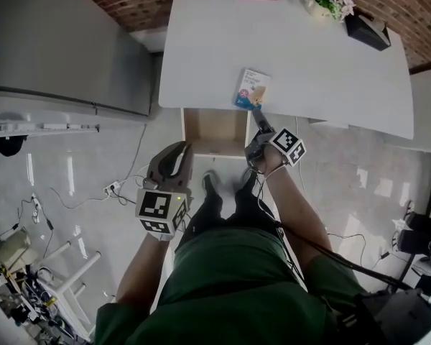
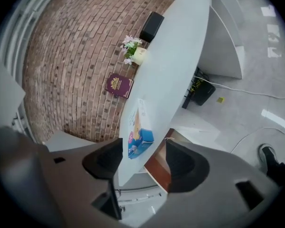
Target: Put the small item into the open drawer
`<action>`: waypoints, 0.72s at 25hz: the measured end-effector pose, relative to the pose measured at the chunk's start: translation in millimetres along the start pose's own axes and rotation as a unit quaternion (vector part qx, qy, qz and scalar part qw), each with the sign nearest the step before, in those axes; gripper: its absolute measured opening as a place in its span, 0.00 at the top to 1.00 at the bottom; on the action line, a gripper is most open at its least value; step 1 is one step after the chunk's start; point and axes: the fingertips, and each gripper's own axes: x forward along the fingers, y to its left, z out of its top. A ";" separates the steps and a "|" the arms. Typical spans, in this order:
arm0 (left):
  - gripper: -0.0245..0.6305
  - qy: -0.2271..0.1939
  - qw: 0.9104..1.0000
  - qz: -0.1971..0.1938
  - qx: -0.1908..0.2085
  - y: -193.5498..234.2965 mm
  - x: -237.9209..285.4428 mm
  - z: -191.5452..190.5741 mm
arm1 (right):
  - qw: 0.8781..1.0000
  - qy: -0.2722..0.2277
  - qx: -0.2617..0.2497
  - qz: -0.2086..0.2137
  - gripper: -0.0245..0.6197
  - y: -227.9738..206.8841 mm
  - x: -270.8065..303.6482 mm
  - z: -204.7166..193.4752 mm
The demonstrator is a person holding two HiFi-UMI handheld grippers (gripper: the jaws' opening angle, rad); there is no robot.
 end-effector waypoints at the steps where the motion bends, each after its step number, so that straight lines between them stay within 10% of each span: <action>1: 0.89 -0.001 1.000 0.007 0.003 3.9 -1.8 -2.3 | 1.000 -0.005 0.011 -0.002 0.52 -3.5 4.0 1.1; 18: 0.89 0.011 1.000 0.010 0.005 2.7 -7.7 -18.1 | 0.998 -0.033 0.061 0.002 0.68 -18.1 14.4 4.0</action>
